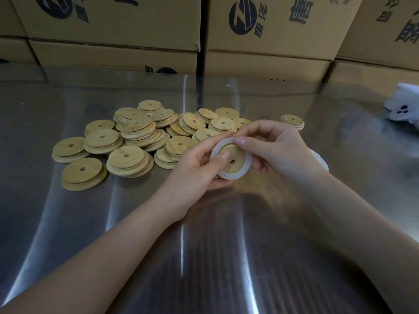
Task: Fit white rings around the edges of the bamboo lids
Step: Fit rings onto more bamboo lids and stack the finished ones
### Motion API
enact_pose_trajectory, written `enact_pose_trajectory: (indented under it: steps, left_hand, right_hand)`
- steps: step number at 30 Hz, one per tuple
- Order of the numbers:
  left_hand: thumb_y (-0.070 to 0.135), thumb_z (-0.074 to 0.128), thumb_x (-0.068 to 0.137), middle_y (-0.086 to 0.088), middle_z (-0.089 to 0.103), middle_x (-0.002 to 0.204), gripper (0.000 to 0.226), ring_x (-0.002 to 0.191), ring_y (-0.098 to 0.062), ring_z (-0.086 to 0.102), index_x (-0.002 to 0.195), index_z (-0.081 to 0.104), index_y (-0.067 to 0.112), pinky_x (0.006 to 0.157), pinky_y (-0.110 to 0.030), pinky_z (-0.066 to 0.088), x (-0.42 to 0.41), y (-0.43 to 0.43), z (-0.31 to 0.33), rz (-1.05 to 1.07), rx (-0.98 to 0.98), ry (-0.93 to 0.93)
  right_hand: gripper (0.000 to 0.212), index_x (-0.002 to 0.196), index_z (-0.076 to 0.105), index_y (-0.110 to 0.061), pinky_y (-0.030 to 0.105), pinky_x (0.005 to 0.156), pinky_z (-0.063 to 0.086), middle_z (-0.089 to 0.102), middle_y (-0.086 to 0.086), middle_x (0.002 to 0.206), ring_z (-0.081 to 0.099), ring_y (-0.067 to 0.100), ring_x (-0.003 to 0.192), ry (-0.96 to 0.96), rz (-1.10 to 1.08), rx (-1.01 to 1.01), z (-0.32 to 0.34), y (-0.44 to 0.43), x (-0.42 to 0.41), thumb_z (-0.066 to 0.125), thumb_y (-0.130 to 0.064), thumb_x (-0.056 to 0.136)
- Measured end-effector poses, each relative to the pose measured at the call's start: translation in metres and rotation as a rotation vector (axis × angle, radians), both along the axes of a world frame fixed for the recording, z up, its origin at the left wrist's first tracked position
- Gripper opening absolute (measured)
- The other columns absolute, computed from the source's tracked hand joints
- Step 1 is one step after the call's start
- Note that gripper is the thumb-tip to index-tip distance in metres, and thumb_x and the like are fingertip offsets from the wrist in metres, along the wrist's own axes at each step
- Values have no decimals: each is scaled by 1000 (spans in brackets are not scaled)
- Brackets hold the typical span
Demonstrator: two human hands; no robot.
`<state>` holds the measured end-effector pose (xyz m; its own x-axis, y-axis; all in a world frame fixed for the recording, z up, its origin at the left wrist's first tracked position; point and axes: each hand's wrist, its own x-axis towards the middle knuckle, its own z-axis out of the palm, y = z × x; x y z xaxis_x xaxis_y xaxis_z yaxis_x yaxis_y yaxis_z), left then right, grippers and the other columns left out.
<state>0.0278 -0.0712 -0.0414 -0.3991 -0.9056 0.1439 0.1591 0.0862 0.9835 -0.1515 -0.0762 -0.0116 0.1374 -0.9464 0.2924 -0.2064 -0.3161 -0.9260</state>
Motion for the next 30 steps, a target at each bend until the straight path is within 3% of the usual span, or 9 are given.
enact_pose_trajectory:
  steps: [5, 8, 11, 16, 19, 21, 23, 30]
  left_hand:
    - [14, 53, 99, 2, 70, 113, 31, 106, -14, 68, 127, 61, 23, 83, -37, 60, 0, 1, -1, 28, -54, -23]
    - [13, 57, 97, 5, 71, 102, 34, 95, -9, 69, 126, 60, 29, 73, -30, 60, 0, 0, -2, 59, -131, -31]
    - [13, 58, 97, 5, 69, 92, 32, 85, -9, 69, 122, 58, 33, 68, -31, 61, 1, 2, -2, 89, -235, -76]
    - [17, 57, 97, -8, 68, 96, 17, 87, -25, 69, 106, 59, 32, 67, -46, 62, 1, 6, -1, 115, -330, -97]
    - [22, 53, 97, -17, 66, 96, 10, 85, -31, 66, 102, 59, 29, 65, -43, 62, 0, 6, 1, 138, -334, -86]
    - [19, 50, 101, -21, 63, 89, 11, 74, -31, 61, 101, 57, 26, 57, -35, 54, -1, 6, 1, 160, -357, -87]
    - [16, 48, 101, -25, 59, 82, 11, 66, -36, 52, 99, 56, 24, 54, -39, 42, 0, 5, 1, 174, -371, -81]
    - [11, 49, 101, -3, 70, 76, 18, 67, -7, 62, 99, 56, 27, 61, -24, 51, 3, 2, 1, 174, -318, -95]
  right_hand:
    - [6, 83, 72, -14, 24, 44, 39, 56, 7, 58, 48, 16, 49, 56, 34, 33, 2, -3, -3, 69, -15, 88]
    - [6, 82, 71, -17, 24, 46, 41, 56, 19, 67, 49, 18, 52, 90, 70, 53, 4, -3, -5, 69, -17, 87]
    - [11, 81, 70, -16, 24, 46, 42, 56, 16, 67, 50, 16, 52, 109, 74, 61, 6, -2, -6, 66, -12, 90]
    - [14, 79, 68, -15, 22, 45, 42, 58, 6, 63, 51, 12, 51, 93, 66, 73, 7, 0, -4, 64, -9, 91]
    - [12, 80, 68, -14, 23, 45, 41, 59, 6, 64, 51, 13, 50, 82, 52, 80, 7, 1, -3, 65, -9, 91]
    - [12, 80, 68, -14, 23, 44, 41, 59, 5, 64, 50, 13, 50, 82, 47, 83, 7, 1, -2, 65, -9, 90]
    - [11, 80, 68, -12, 23, 44, 41, 58, 5, 63, 50, 13, 49, 82, 42, 82, 5, 1, 0, 65, -8, 90]
    - [6, 83, 68, -7, 25, 45, 46, 59, 12, 64, 53, 15, 49, 51, 32, 82, 1, 3, 4, 66, -6, 89]
